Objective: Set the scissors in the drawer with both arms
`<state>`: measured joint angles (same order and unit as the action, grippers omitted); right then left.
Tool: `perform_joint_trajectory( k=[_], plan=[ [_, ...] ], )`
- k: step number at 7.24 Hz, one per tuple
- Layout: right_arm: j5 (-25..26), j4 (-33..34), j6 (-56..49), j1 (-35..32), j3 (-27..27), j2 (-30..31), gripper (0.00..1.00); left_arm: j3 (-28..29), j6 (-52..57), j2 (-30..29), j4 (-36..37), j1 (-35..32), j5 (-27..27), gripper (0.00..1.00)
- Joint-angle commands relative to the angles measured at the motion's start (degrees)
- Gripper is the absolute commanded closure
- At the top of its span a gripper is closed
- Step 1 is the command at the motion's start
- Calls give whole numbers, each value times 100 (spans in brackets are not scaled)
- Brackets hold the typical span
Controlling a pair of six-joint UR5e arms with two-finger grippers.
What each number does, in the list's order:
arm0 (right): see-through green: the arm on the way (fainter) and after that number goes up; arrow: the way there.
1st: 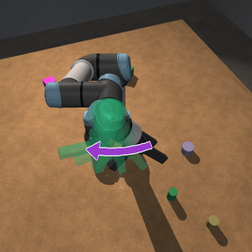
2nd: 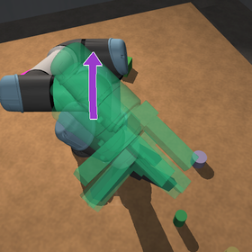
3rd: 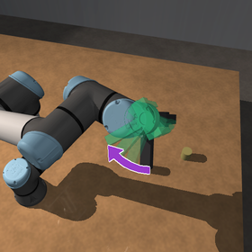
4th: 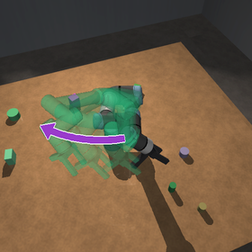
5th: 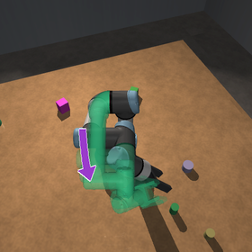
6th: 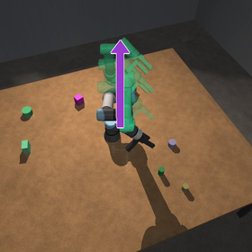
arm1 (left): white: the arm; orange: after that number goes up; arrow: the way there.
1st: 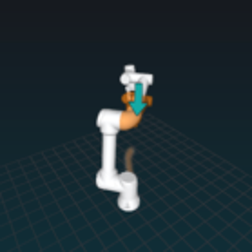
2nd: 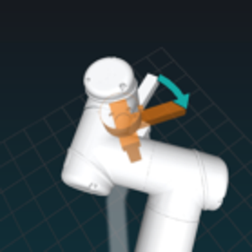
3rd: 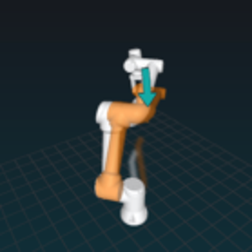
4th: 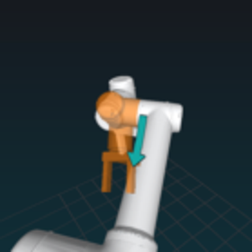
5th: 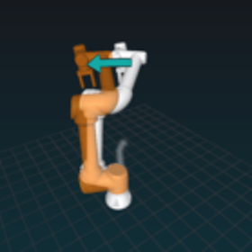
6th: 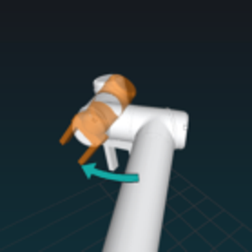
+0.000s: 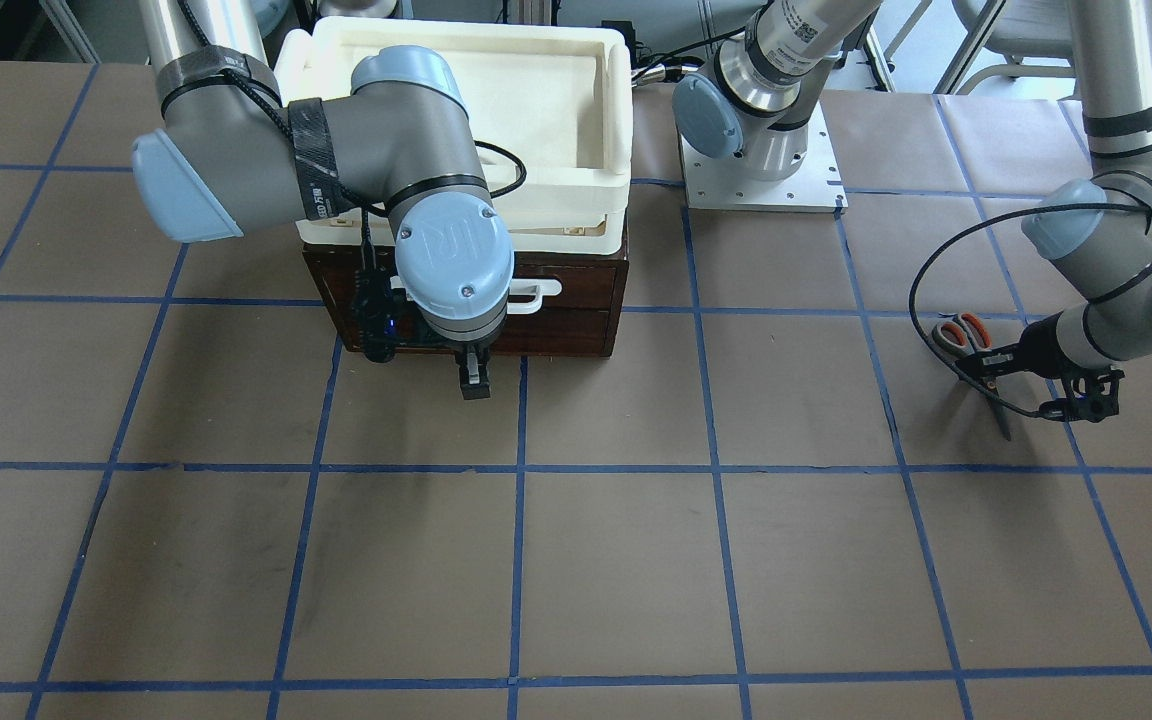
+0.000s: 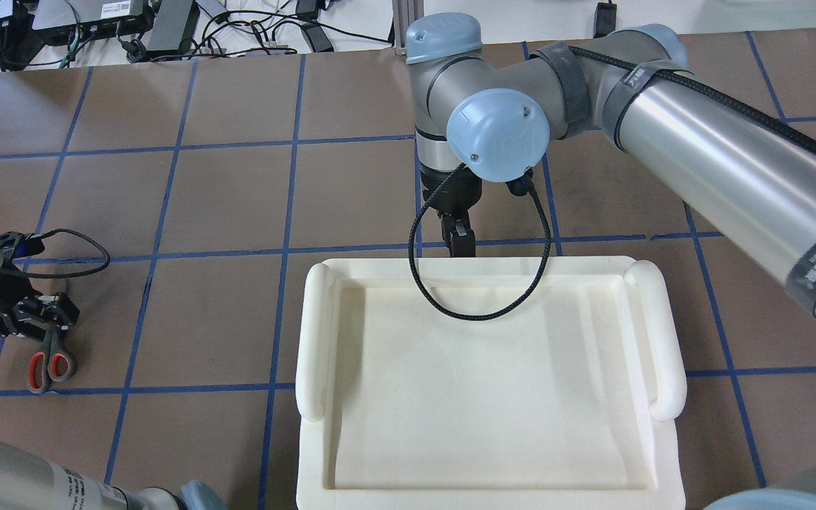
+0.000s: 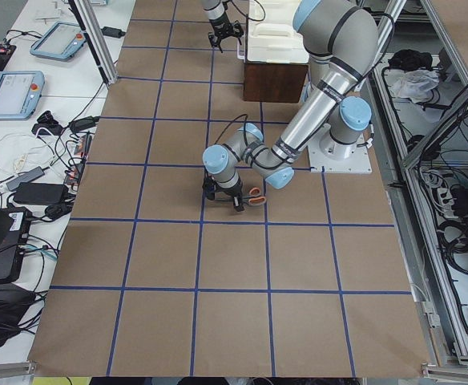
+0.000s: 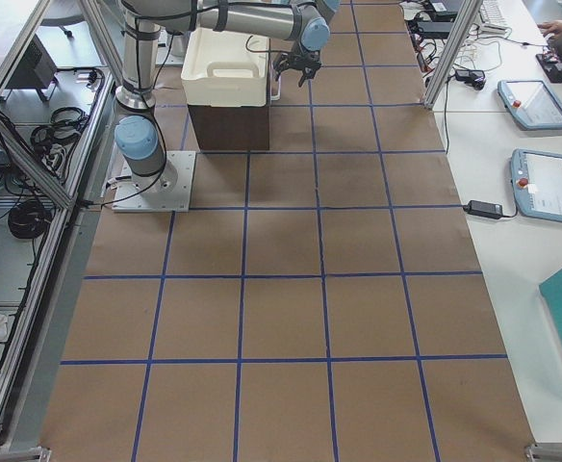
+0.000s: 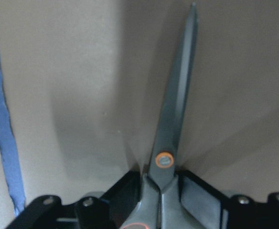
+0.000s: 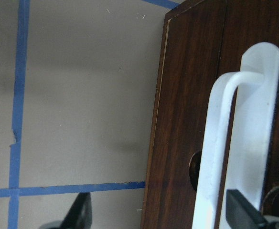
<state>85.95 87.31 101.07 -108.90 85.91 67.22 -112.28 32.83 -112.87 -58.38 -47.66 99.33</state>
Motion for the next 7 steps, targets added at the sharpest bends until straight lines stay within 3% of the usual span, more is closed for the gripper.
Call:
perform_joint_trajectory(
  k=[1, 5, 6, 7],
  plan=[
    [-8, 31, 1, 0, 13, -103, 0, 83, 22, 10, 3, -7, -10, 85],
    [-8, 40, -8, 0, 22, -139, 0, 92, 57, 10, 3, -24, -169, 84],
    [-8, 40, -17, 0, 31, -139, 0, 92, 57, -7, -6, -16, -177, 64],
    [1, 31, -34, 0, 39, -147, 0, 92, 153, -7, -6, -16, -169, 63]
  ],
)
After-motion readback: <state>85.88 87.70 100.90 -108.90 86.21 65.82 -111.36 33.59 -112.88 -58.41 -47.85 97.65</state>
